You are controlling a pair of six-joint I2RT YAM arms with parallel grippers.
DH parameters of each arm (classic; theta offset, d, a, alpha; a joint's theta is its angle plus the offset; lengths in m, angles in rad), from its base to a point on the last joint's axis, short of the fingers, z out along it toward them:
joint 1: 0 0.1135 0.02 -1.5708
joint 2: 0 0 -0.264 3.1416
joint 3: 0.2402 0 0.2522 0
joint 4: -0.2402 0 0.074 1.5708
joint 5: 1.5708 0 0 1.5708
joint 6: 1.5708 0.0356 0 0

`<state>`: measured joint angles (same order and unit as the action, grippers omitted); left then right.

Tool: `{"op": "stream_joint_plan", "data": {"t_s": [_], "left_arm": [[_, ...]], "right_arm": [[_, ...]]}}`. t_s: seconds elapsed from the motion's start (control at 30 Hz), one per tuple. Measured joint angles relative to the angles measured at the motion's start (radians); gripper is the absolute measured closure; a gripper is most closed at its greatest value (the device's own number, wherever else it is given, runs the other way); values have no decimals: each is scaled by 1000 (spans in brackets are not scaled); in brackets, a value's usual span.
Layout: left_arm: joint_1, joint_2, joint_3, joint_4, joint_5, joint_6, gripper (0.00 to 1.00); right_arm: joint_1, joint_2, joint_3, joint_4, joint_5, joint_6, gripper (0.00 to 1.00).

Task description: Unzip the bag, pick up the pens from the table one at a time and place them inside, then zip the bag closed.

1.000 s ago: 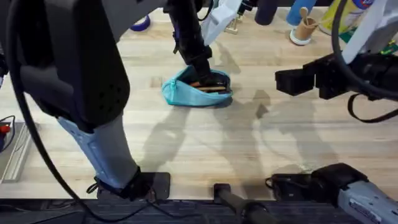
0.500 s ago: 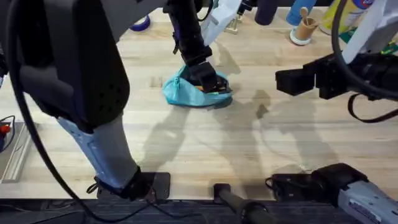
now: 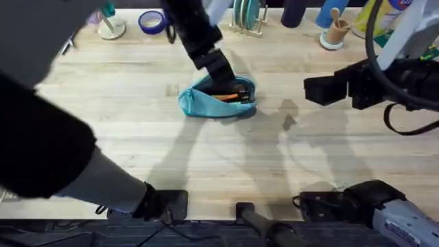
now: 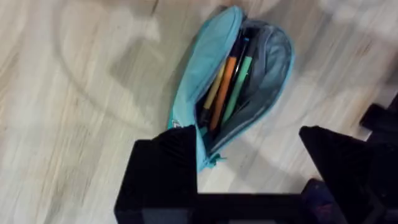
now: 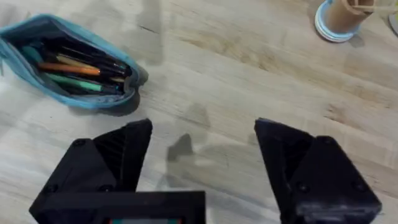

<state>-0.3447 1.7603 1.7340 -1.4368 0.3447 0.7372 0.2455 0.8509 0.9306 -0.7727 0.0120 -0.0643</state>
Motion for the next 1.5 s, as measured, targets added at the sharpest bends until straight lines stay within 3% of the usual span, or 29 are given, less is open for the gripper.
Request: {"op": "stream_joint_plan", "data": {"t_s": [0.3, 0.47, 0.7, 0.87, 1.0, 1.17, 1.5], "left_arm": [[147, -97, -18, -20, 110, 43, 6], [184, -269, -217, 80, 122, 84, 6], [232, -634, -554, 234, 65, 102, 7], [271, -926, -678, 252, -11, 105, 9], [311, -1077, -755, 251, -61, 100, 10], [345, -1106, -791, 253, -81, 94, 10], [348, -1084, -858, 357, -84, 73, 9]], "right_arm": [[0, 0, 0, 1, 0, 0, 3], [0, 0, 0, 1, 0, 0, 3], [0, 0, 0, 10, 0, 0, 3], [0, 0, 0, 20, 0, 0, 3], [0, 1, 0, 26, 2, 0, 3], [0, 24, 0, 32, 3, 0, 5], [0, 39, 0, 34, 3, 0, 4]]}}
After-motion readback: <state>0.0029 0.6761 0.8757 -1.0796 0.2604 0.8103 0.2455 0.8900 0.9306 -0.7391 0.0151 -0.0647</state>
